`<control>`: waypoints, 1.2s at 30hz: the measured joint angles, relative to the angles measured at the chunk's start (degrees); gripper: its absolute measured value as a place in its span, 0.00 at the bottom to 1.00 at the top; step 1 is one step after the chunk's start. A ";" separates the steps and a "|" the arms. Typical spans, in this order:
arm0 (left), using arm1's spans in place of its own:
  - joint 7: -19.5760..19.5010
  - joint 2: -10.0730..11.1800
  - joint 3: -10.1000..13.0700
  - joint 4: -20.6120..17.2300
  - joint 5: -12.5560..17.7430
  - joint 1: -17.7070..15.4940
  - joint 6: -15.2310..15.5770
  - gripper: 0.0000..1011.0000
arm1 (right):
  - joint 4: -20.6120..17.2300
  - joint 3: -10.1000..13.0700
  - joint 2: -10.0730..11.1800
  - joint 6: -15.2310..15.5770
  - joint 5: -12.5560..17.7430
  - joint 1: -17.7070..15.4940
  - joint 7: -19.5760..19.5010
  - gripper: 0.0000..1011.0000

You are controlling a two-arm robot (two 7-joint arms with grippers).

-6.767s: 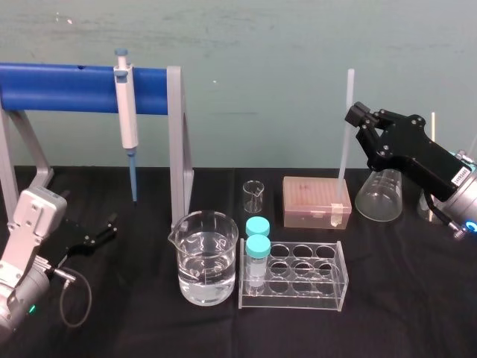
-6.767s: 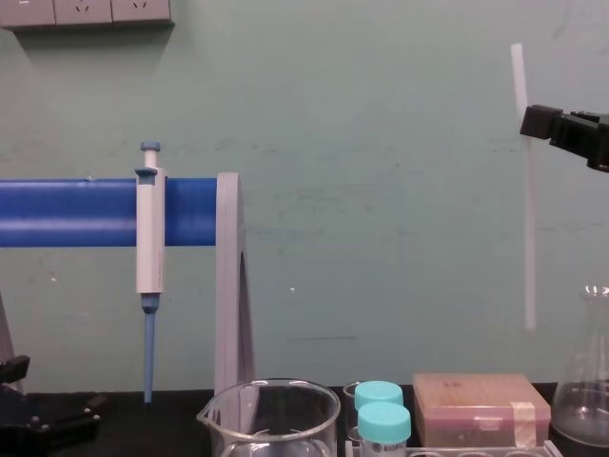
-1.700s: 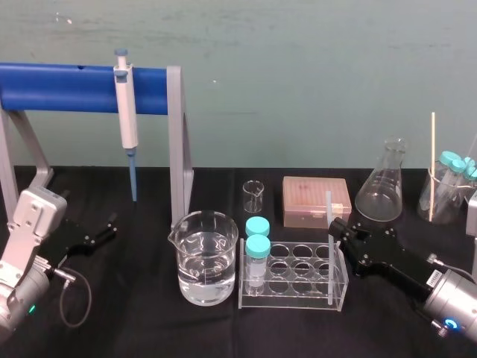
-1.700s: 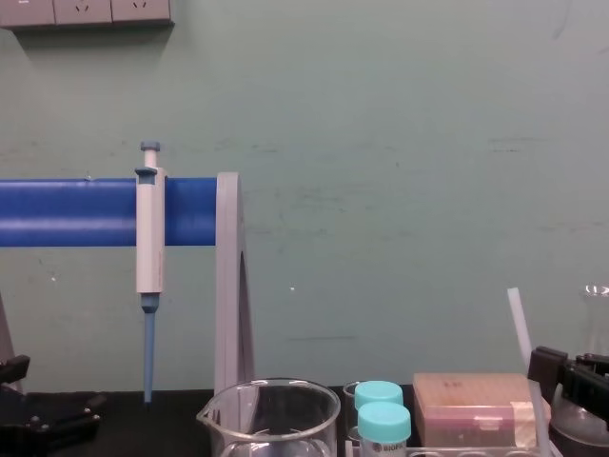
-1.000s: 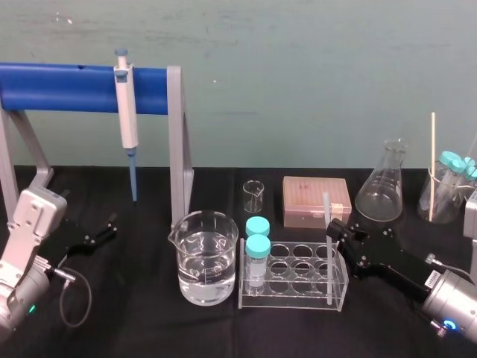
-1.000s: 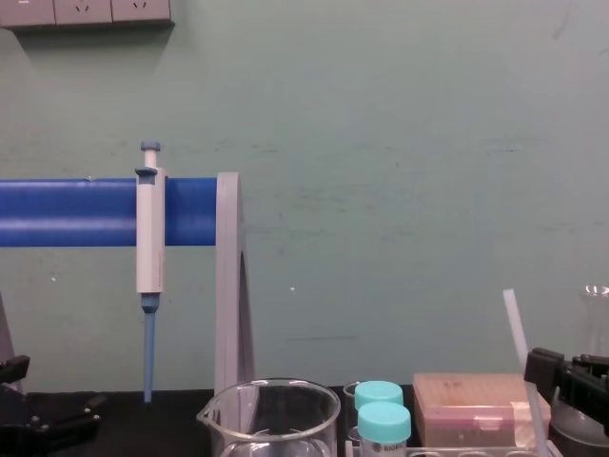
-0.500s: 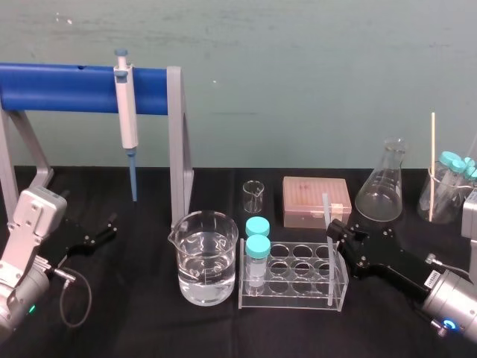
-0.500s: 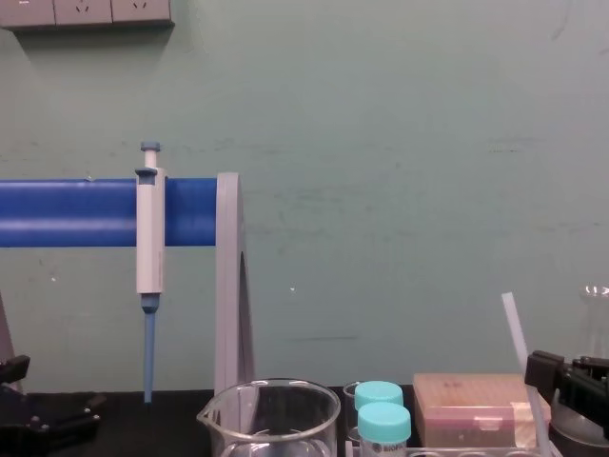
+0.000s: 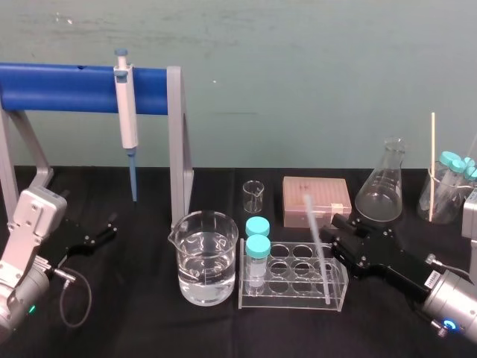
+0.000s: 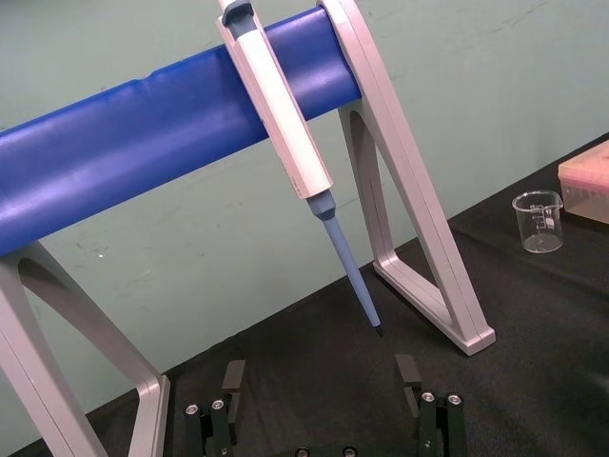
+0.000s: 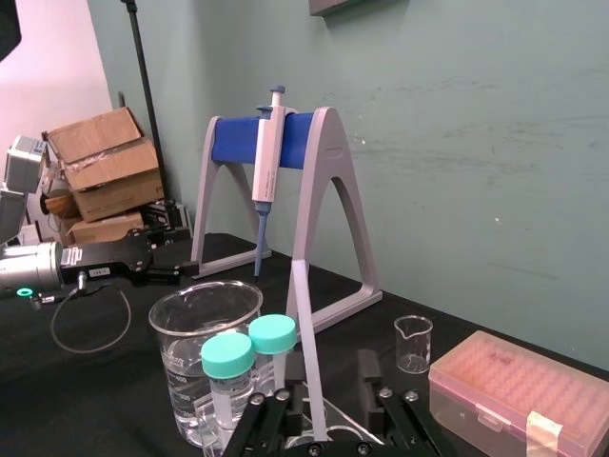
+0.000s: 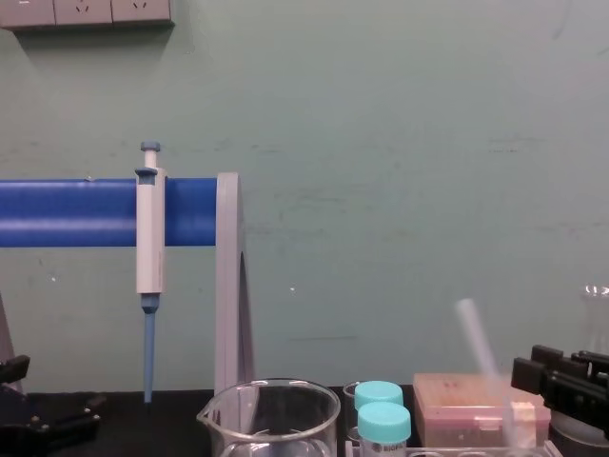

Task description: Pick up the stirring rod with one hand, then place it down.

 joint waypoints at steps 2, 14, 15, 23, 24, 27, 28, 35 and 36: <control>0.00 0.00 0.00 0.00 0.00 0.00 0.00 0.99 | 0.01 0.00 0.00 0.00 0.02 0.00 0.02 0.42; 0.00 0.00 0.00 0.00 0.00 0.00 0.00 0.99 | 0.00 0.00 0.00 -0.01 0.10 0.00 0.10 0.77; 0.00 0.00 0.00 0.00 0.00 0.00 0.00 0.99 | 0.00 0.00 0.00 -0.01 0.10 0.00 0.10 0.83; 0.00 0.00 0.00 0.00 0.00 0.00 0.00 0.99 | -0.85 0.83 -0.11 0.00 -0.73 -0.03 -2.03 0.99; 0.00 0.00 0.00 0.00 0.00 0.00 0.00 0.99 | -1.22 1.18 -0.18 0.00 -0.98 -0.18 -2.81 0.99; 0.00 0.00 0.00 0.00 0.00 0.00 0.00 0.99 | -3.14 3.26 -0.84 0.31 -2.54 -1.31 -8.24 0.99; 0.00 0.00 0.00 0.00 0.00 0.00 0.00 0.99 | -4.22 4.46 -1.42 1.00 -4.01 -2.09 -12.56 0.99; 0.00 0.00 0.00 0.00 0.00 0.00 0.00 0.99 | -6.61 7.26 -3.92 12.18 -9.96 -3.97 -29.55 0.99; 0.00 0.00 0.00 0.00 0.00 0.00 0.00 0.99 | -6.56 7.32 -4.21 15.07 -10.07 -4.01 -30.71 0.99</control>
